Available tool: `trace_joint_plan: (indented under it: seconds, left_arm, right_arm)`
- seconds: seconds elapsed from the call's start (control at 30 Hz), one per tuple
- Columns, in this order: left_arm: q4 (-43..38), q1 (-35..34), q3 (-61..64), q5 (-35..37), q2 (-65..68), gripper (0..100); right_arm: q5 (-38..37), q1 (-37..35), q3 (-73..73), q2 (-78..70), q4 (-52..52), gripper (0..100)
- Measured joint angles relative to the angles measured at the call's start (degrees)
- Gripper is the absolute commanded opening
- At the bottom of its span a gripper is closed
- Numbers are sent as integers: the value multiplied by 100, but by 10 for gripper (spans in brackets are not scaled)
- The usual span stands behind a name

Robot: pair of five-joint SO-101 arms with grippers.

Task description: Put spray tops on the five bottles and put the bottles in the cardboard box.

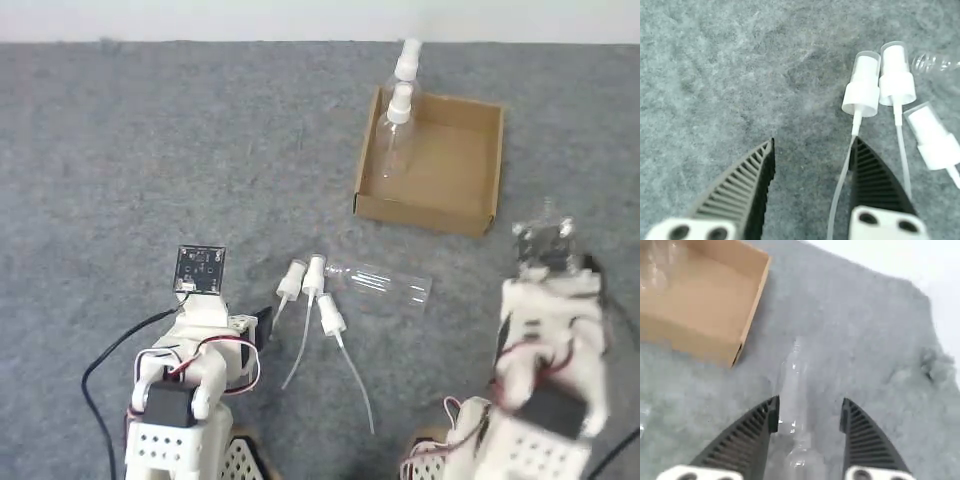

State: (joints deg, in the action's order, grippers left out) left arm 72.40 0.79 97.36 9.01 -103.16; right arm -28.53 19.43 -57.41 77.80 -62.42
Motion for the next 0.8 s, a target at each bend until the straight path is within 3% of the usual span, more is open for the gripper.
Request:
trace_joint_plan:
  seconds: [0.43,0.8]
  left_arm:
    - [0,0,0,0,0,222]
    - [0,0,0,0,0,222]
  right_arm:
    - [246,18,5002,-7262,-888,204]
    - [281,18,7007,-10321,-1125,213]
